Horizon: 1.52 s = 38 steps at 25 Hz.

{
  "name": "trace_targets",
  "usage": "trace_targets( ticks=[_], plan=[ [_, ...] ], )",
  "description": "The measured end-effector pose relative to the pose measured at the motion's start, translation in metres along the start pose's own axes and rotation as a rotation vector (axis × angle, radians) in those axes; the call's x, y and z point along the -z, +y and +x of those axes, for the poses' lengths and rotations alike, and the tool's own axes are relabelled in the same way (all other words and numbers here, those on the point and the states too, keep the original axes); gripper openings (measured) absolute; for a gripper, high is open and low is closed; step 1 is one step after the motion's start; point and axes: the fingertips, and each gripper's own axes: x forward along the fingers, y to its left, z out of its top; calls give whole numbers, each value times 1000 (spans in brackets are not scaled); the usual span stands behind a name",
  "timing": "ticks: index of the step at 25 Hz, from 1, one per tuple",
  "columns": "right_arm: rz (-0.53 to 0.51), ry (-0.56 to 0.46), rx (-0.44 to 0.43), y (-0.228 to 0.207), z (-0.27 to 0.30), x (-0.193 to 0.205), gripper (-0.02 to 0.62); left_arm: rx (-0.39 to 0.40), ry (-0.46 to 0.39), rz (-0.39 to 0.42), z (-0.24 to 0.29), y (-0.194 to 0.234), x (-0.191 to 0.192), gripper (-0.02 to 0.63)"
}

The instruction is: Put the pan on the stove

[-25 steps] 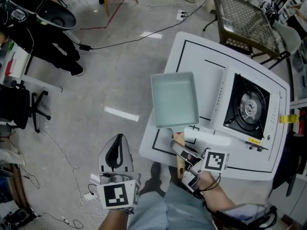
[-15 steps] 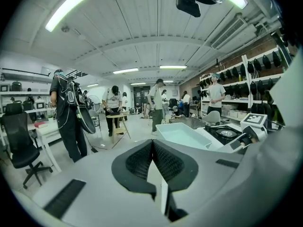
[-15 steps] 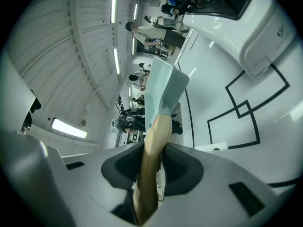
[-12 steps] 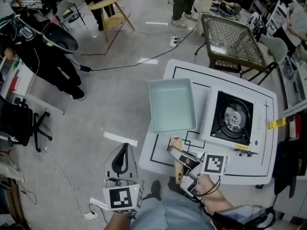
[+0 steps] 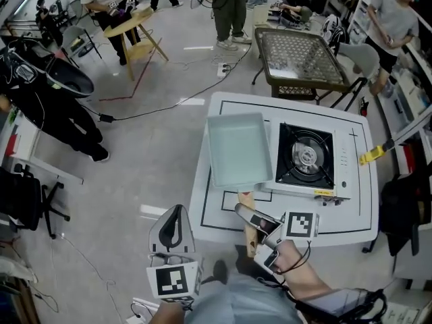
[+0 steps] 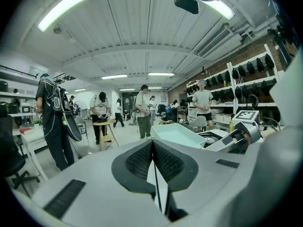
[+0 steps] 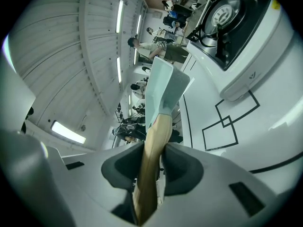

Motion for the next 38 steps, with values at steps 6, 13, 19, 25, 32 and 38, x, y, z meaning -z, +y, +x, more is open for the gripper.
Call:
trace_targets(
  ticks=[6, 13, 19, 25, 32, 38],
  plan=[
    [-10, -63, 9, -2, -40, -15, 133, 103, -41, 18, 13, -48, -12, 18],
    [-17, -142, 60, -12, -87, -48, 133, 199, -43, 39, 38, -101, -23, 18],
    [-11, -212, 82, -26, -124, -83, 133, 273, -46, 57, 69, -147, -30, 18],
    [5, -243, 96, -38, -149, -108, 134, 312, -54, 62, 93, -183, -41, 18],
    [44, -266, 107, -47, -157, -123, 134, 342, -72, 65, 110, -199, -44, 18],
    [53, -267, 113, -56, -158, -133, 134, 341, -46, 68, 121, -202, -40, 18]
  ],
)
